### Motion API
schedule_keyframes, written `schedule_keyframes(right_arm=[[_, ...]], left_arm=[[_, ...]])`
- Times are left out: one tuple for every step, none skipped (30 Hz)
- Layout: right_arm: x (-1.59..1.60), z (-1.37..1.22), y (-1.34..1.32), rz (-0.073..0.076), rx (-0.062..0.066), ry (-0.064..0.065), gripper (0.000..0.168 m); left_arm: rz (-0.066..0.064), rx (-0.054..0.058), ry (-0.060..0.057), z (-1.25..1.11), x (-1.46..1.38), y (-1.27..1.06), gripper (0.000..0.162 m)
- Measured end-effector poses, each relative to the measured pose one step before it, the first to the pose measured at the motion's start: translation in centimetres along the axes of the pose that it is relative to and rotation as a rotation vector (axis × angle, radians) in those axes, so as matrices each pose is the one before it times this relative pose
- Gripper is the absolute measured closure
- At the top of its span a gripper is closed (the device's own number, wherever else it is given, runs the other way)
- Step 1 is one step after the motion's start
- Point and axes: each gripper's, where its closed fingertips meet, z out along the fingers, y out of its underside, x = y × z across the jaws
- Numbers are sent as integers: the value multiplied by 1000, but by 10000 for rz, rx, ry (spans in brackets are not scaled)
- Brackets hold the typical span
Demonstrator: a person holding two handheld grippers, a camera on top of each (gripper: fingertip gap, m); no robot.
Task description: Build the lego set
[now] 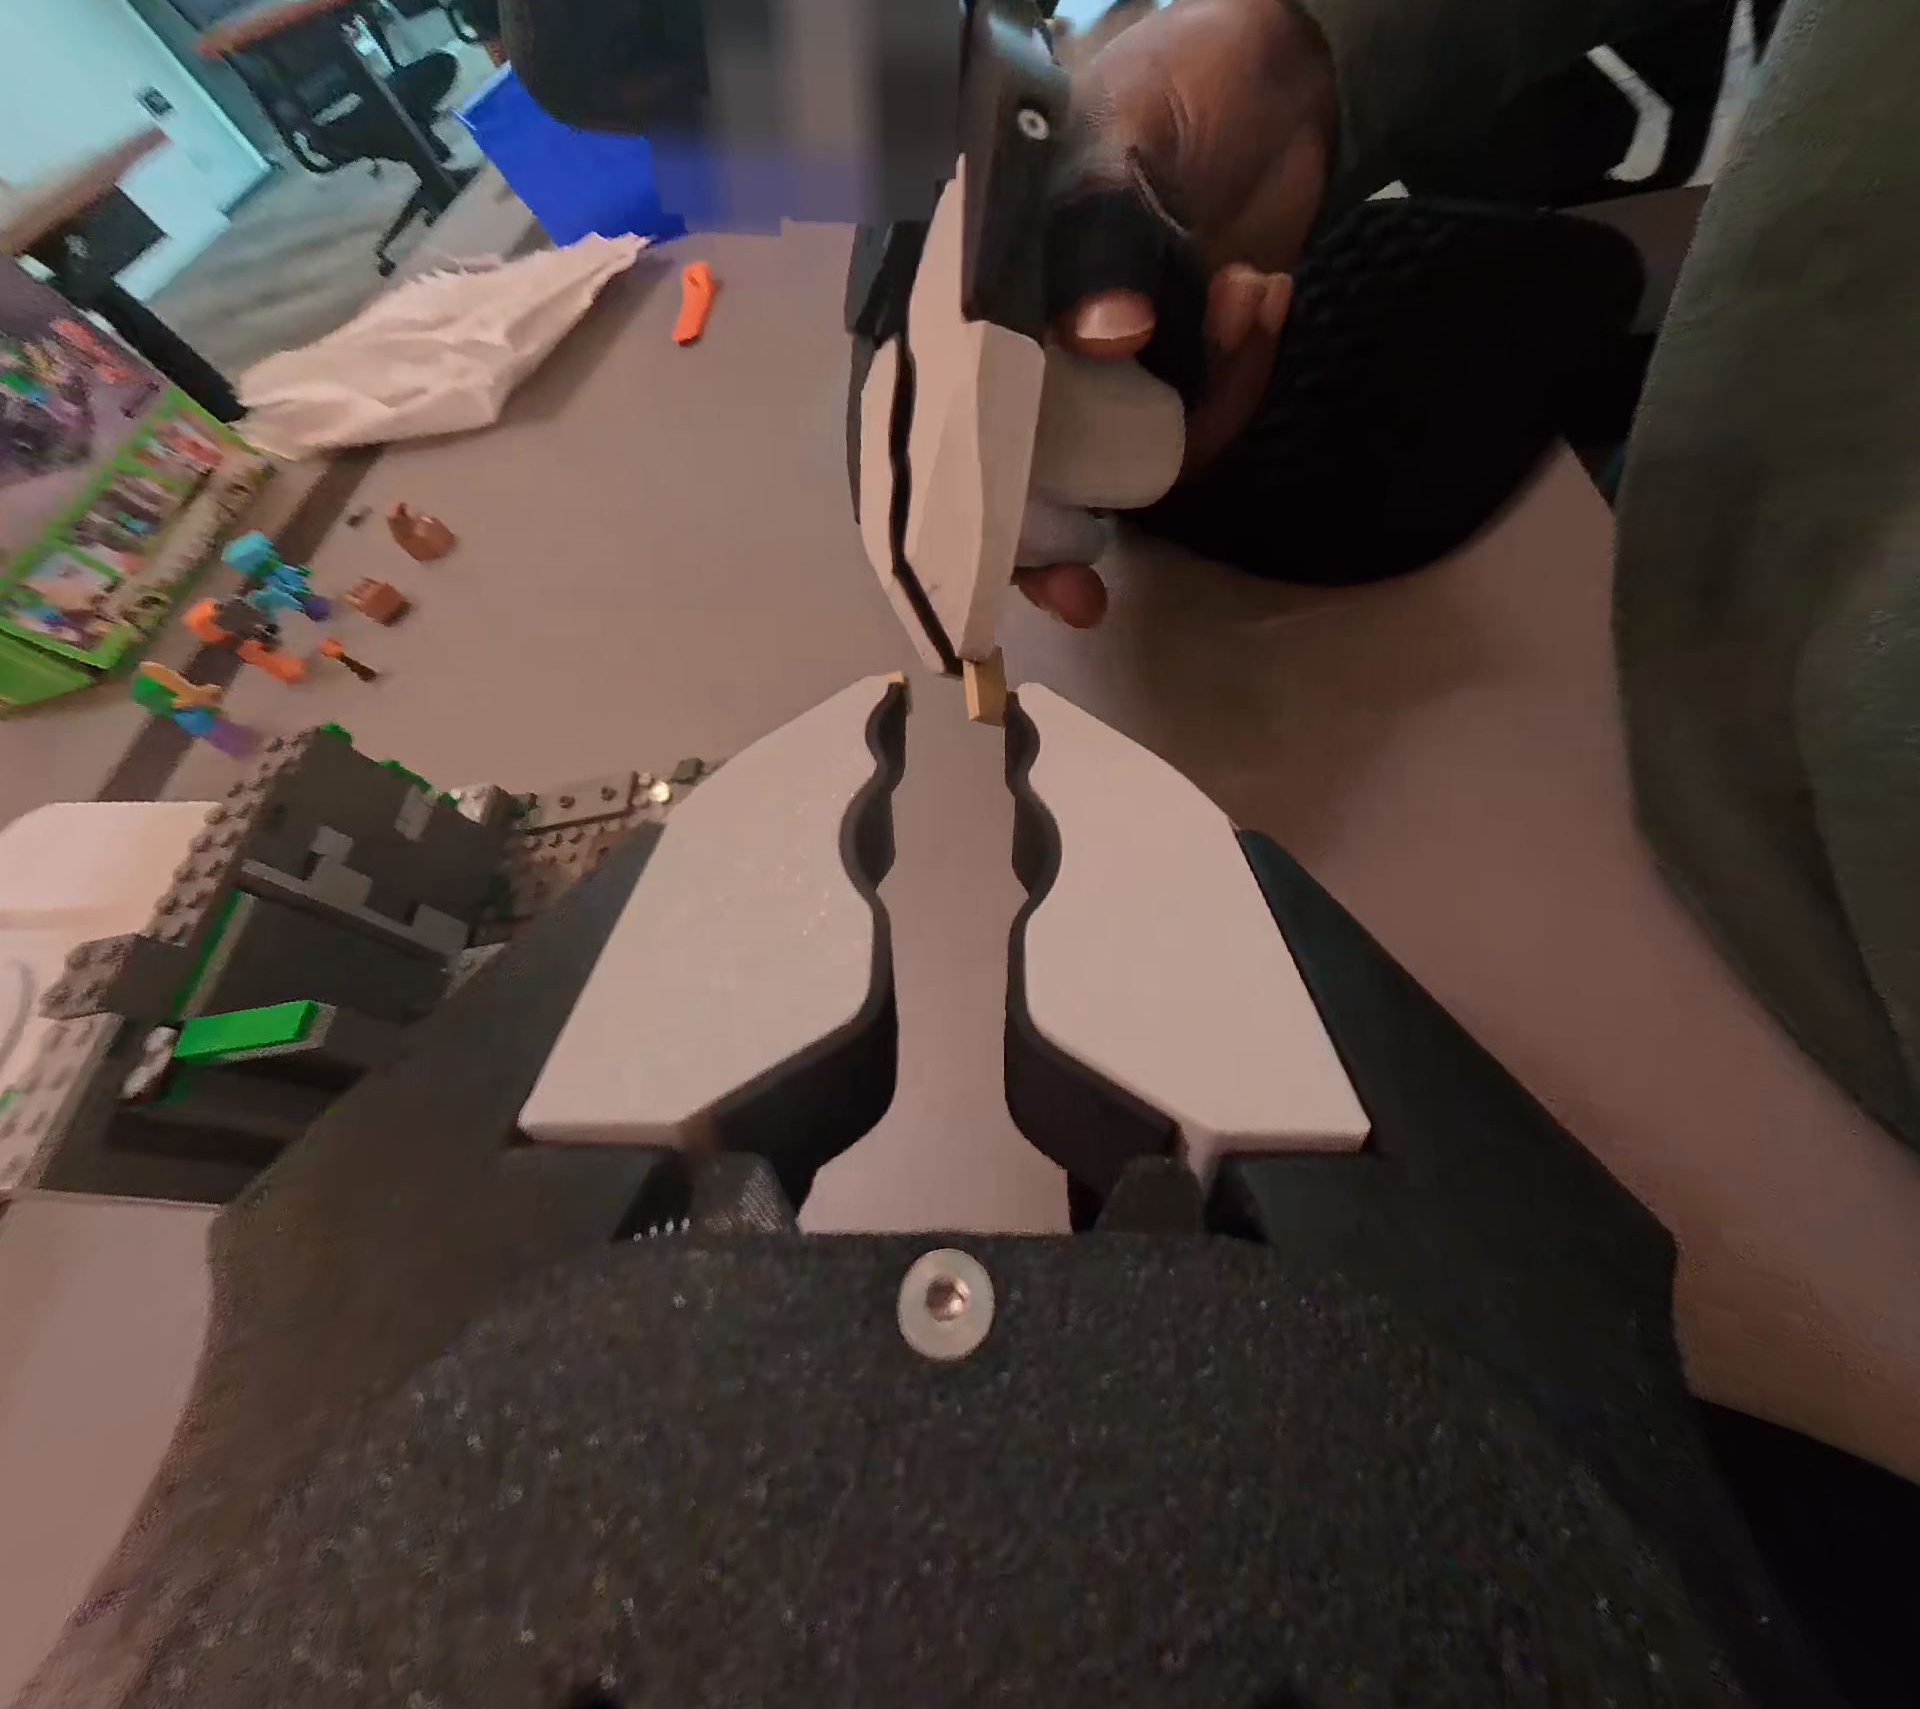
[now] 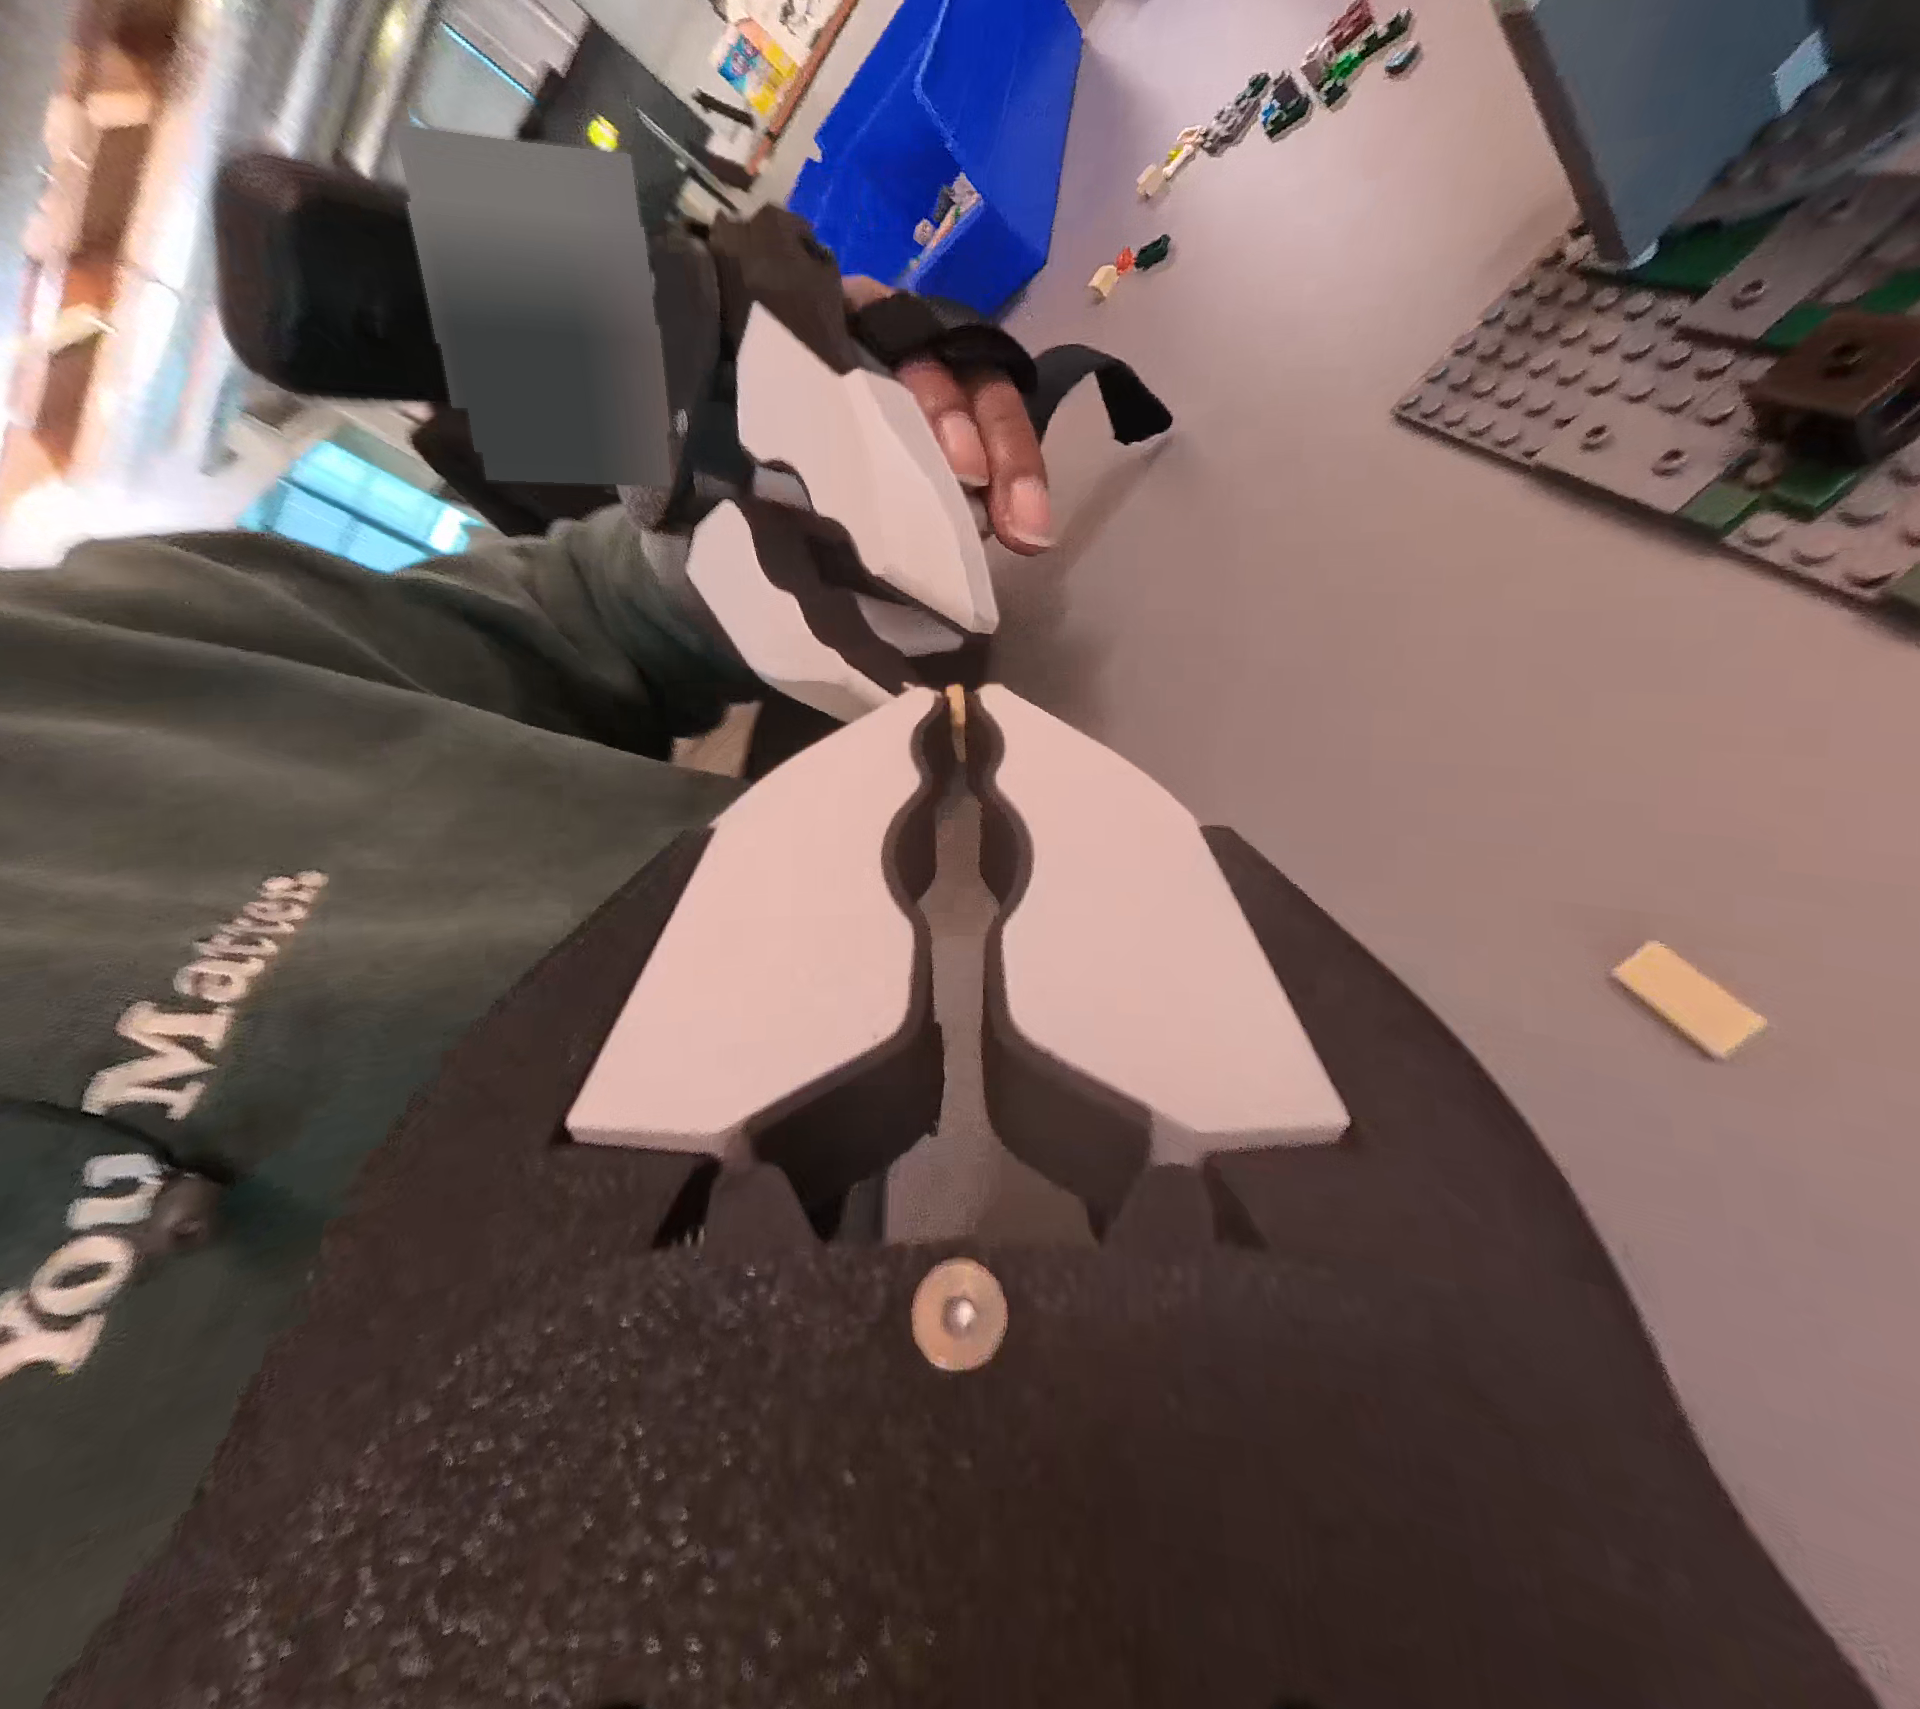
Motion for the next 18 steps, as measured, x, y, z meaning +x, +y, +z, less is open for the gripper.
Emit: schedule_keyframes(right_arm=[[-111,10,-131,365,54,-146,166],[-86,-13,-134,341,70,-158,166],[-102,-24,-179,356,98,-180,166],[-100,-18,-139,350,75,-181,166],[-150,-2,-97,317,64,-204,166],[-148,17,-103,285,78,-190,166],[-58,29,-58,241,63,-120,166],[12,40,1,178,28,-66,166],[29,47,32,144,8,-51,166],[63,55,29,115,7,-32,166],[43,25,-6,74,22,-28,166],[34,0,-19,51,22,-19,166],[24,6,-17,19,9,-6,166],[8,3,-1,-26,4,-15,166],[-22,-3,2,-76,-8,-19,166],[-41,-26,-1,-148,-34,-10,166],[-65,-104,-56,-251,-41,16,166],[-71,-240,-257,-375,21,54,162]], left_arm=[[174,58,-170,3,8,-174,144],[143,61,-127,-17,8,-162,144],[123,33,-104,-29,-2,-114,145],[112,19,-120,-47,-52,-83,146],[121,-8,-73,-25,-11,-39,146],[160,-45,-88,-16,-15,20,147],[142,-14,-67,-9,1,-7,148],[59,32,-62,-23,-27,-68,149],[29,22,-18,-27,-10,-63,150],[47,22,-35,-48,-36,-72,152],[81,51,-41,-61,-32,-115,154],[31,-15,0,-5,22,-3,154],[-14,-42,-5,21,-18,69,154],[-29,16,4,-3,-7,1,154],[-69,15,15,5,-13,-2,154],[-85,37,38,-8,-1,-31,154],[-143,35,53,26,-18,-19,154],[-208,13,73,44,-61,55,155]])
